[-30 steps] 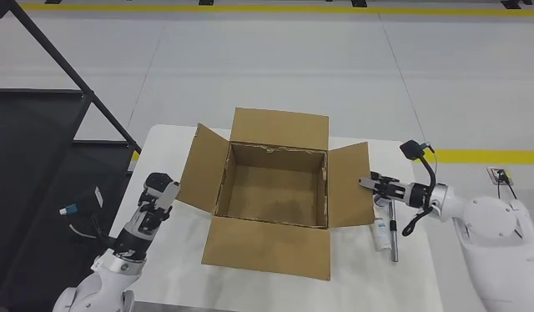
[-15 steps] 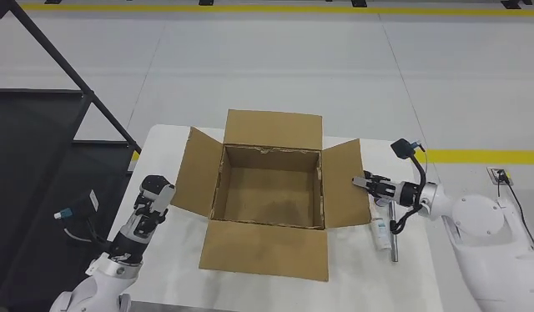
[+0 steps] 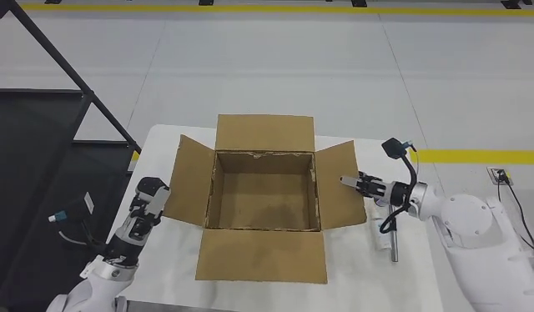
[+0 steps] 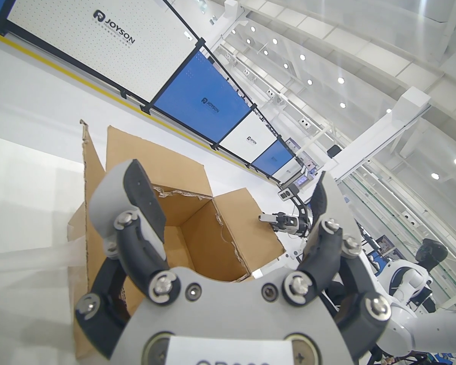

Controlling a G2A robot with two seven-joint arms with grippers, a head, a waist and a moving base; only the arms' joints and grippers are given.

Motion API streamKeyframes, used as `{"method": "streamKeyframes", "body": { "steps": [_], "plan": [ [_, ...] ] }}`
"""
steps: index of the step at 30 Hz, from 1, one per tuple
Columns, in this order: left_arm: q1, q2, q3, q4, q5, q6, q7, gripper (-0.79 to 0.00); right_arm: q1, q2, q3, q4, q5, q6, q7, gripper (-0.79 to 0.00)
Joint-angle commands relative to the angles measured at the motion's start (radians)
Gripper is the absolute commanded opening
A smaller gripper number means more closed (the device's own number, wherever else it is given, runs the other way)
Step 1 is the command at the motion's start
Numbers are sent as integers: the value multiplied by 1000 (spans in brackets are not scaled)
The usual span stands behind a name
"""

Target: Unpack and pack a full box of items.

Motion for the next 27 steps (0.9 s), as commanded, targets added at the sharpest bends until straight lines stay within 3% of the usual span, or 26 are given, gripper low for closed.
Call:
{"method": "streamKeyframes", "body": {
  "steps": [1, 16, 27],
  "plan": [
    [2, 0, -2, 1, -1, -2, 0, 0, -7, 2, -1, -13, 0, 3, 4, 0],
    [6, 1, 1, 1, -8, -18, -7, 0, -75, 12, -37, -124, -19, 60, 2, 0],
    [9, 2, -3, 7, -24, -34, -14, 0, -53, 7, -114, -131, -37, 87, -13, 0]
  ]
}}
